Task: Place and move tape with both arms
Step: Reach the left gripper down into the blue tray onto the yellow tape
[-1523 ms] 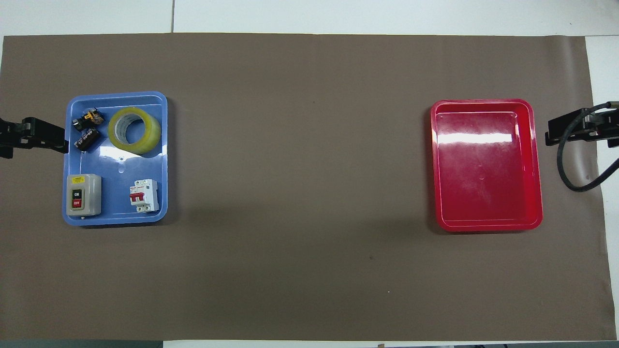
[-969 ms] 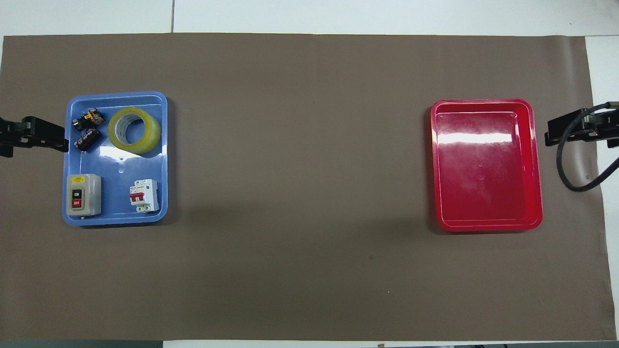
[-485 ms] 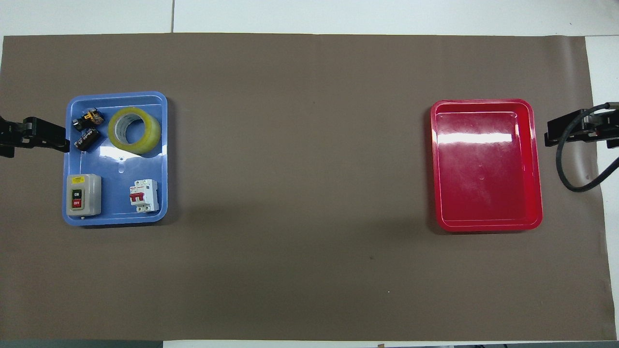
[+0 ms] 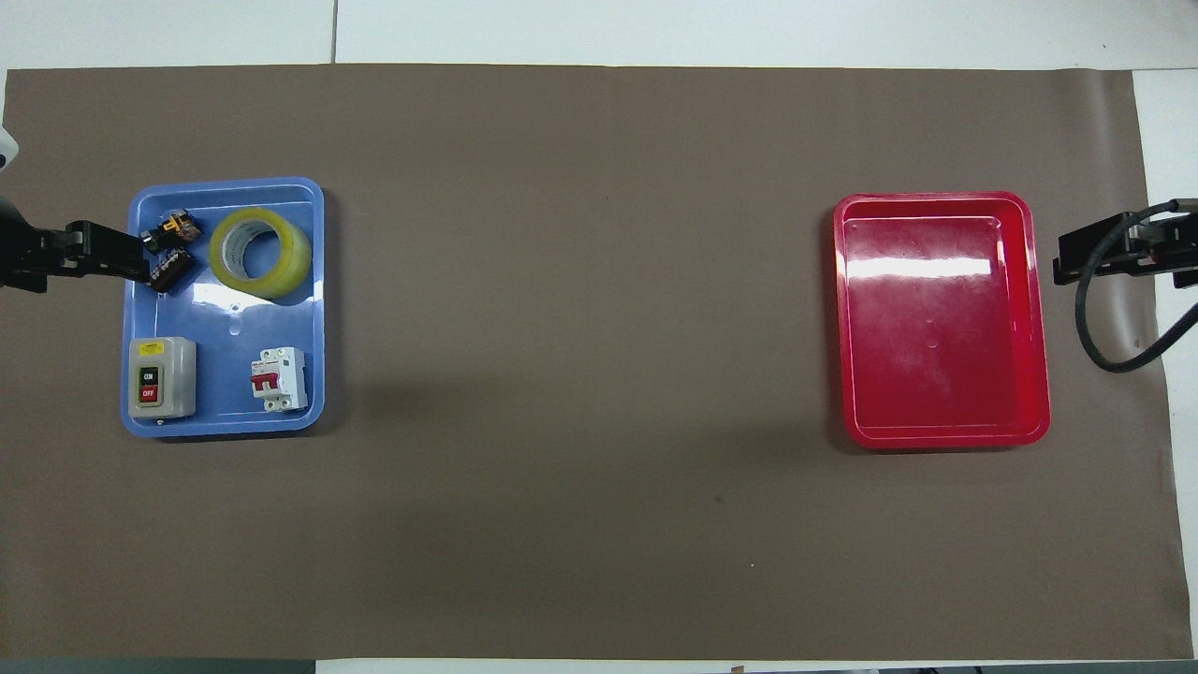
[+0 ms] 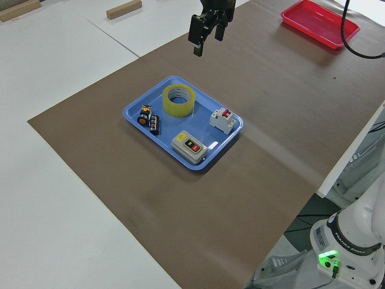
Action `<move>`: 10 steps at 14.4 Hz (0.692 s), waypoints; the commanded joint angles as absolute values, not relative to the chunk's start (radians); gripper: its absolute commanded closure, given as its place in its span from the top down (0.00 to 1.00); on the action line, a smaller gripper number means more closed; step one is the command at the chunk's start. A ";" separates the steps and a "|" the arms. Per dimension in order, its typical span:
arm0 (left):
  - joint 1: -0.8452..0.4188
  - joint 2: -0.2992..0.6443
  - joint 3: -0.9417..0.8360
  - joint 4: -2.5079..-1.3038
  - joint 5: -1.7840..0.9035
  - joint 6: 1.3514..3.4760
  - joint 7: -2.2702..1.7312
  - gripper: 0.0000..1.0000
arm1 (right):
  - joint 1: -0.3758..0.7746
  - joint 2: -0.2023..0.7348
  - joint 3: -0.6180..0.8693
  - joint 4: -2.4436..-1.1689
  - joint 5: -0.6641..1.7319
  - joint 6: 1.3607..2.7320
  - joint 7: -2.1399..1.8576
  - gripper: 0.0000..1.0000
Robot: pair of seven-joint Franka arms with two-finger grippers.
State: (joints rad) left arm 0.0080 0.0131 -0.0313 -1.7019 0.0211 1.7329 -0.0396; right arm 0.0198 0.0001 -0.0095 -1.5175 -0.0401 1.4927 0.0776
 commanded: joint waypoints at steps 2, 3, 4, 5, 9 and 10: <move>0.028 0.075 -0.028 -1.750 0.005 1.871 -0.032 1.00 | 0.014 -0.021 -0.009 -1.543 -0.021 1.496 0.064 1.00; 0.028 0.107 -0.026 -1.750 0.005 1.905 -0.032 1.00 | 0.014 -0.021 -0.009 -1.543 -0.021 1.496 0.064 1.00; 0.028 0.141 -0.026 -1.750 0.005 1.948 -0.032 1.00 | 0.014 -0.021 -0.009 -1.543 -0.021 1.496 0.064 1.00; 0.028 0.171 -0.026 -1.752 0.005 1.988 -0.034 1.00 | 0.014 -0.023 -0.009 -1.543 -0.021 1.496 0.064 1.00; 0.055 0.279 -0.026 -1.782 0.006 2.181 -0.035 1.00 | 0.014 -0.021 -0.009 -1.543 -0.021 1.496 0.064 1.00; 0.057 0.296 -0.026 -1.798 0.006 2.230 -0.035 1.00 | 0.014 -0.021 -0.009 -1.543 -0.021 1.496 0.063 1.00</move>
